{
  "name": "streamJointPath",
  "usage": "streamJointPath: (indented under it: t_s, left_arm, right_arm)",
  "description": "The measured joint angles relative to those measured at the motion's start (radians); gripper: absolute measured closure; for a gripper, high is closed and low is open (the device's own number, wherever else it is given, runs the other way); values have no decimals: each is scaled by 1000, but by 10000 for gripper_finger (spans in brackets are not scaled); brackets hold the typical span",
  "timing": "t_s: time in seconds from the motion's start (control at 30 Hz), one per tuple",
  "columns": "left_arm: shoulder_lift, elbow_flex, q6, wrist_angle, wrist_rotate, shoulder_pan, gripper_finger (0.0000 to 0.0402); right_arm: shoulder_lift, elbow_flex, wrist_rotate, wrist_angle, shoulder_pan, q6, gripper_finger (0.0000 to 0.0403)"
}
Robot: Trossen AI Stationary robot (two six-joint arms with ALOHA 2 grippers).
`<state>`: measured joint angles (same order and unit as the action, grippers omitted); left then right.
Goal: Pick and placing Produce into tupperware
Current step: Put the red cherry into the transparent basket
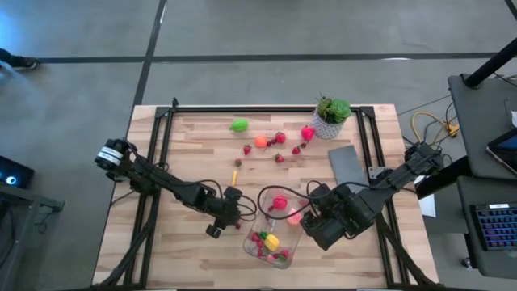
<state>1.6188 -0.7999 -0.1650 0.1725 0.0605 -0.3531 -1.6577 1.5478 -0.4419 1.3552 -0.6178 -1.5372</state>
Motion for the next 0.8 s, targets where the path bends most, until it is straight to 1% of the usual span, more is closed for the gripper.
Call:
streamJointPath:
  t_s: [0.43, 0.53, 0.7, 0.8]
  left_arm:
    - [0, 4, 0, 2, -2, 0, 228]
    - [0, 4, 0, -1, -2, 0, 244]
    - [0, 4, 0, -5, -3, 0, 284]
    - [0, 4, 0, -9, -3, 0, 298]
  right_arm:
    - [0, -6, -4, 0, 0, 0, 74]
    - [0, -7, -4, 0, 0, 0, 74]
    - [0, -7, -4, -1, 0, 0, 74]
    - [0, -7, -4, -1, 0, 0, 74]
